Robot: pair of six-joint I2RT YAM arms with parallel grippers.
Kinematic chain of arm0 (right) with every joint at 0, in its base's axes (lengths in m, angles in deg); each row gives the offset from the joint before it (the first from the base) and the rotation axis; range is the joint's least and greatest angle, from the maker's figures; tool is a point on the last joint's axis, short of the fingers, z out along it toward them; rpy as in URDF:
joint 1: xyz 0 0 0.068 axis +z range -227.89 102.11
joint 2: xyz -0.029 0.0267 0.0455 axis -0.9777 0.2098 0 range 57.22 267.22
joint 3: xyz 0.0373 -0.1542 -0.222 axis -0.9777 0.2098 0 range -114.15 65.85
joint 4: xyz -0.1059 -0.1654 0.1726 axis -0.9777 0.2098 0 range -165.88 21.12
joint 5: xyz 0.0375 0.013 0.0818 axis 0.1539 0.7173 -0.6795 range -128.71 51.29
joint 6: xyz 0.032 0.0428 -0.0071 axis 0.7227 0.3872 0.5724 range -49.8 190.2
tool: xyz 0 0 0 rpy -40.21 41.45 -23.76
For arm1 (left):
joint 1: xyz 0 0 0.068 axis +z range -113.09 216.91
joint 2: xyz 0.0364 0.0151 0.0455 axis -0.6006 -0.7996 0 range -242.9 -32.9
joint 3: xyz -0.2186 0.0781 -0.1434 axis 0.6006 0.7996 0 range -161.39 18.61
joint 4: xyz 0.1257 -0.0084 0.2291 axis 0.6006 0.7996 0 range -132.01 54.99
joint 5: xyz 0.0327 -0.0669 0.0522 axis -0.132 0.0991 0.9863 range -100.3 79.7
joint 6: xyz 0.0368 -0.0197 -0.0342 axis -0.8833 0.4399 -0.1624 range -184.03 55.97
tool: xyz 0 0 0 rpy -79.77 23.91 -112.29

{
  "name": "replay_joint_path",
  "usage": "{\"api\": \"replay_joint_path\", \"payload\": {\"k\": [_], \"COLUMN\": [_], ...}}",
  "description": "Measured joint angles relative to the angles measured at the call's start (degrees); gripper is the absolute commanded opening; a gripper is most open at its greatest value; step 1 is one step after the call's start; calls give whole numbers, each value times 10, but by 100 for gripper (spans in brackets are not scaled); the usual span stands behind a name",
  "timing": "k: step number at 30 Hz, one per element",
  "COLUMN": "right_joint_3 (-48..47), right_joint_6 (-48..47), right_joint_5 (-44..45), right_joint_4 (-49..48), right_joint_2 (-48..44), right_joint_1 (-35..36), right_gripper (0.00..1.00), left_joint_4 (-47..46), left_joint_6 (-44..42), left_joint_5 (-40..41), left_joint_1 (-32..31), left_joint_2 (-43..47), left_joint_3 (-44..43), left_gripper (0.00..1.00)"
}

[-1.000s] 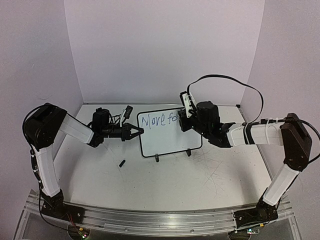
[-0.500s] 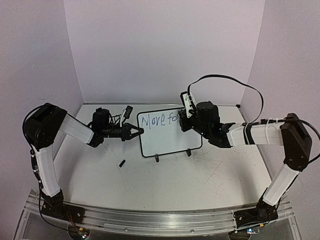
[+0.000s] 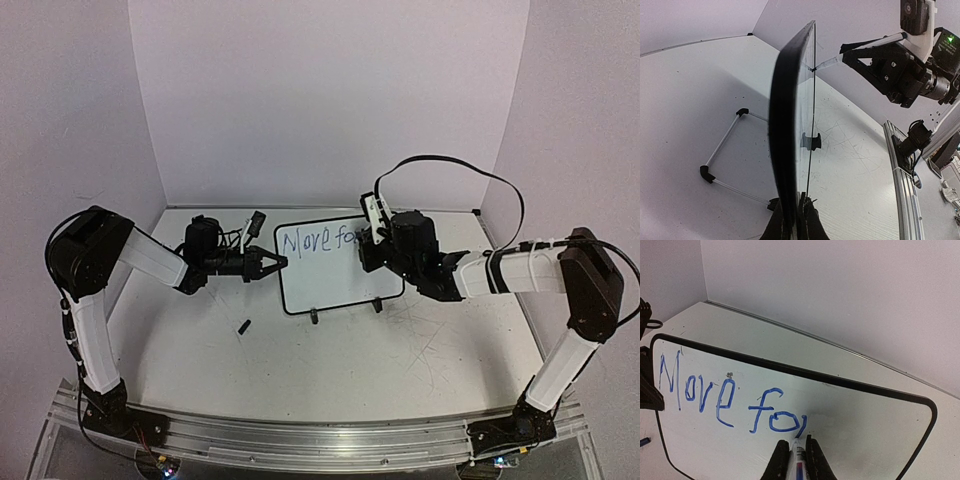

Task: Write a sentence on the whiteboard
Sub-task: Write on the whiteboard with the whiteboard marker without the cap.

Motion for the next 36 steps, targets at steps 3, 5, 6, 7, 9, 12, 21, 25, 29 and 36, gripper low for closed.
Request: {"api": "replay_joint_path", "payload": {"k": [3,5,6,7,9,12,21,25,29,36], "right_joint_3": [0,0,0,0,0,-2,-19,-19,-7,71], "right_joint_6": [2,2,2,2,2,0,-5,-5,-5,-14], "right_joint_5": [0,1,1,1,2,6,31,47,47,-24], "right_joint_4": [0,0,0,0,0,0,-3,-8,-22,-39], "right_joint_2": [0,0,0,0,0,0,3,3,-6,-113], "right_joint_1": [0,0,0,0,0,1,2,2,2,-3], "right_gripper": [0,0,0,0,0,0,0,0,0,0], "left_joint_4": [0,0,0,0,0,0,0,0,0,0], "left_joint_6": [0,0,0,0,0,0,0,0,-1,-5], "left_joint_5": [0,0,0,0,0,0,0,0,-1,-1], "left_joint_1": [0,0,0,0,0,0,0,0,0,-1], "left_joint_2": [0,0,0,0,0,0,0,0,0,1], "left_joint_3": [0,0,0,0,0,0,0,0,0,0], "left_gripper": [0,0,0,0,0,0,0,0,0,0]}}
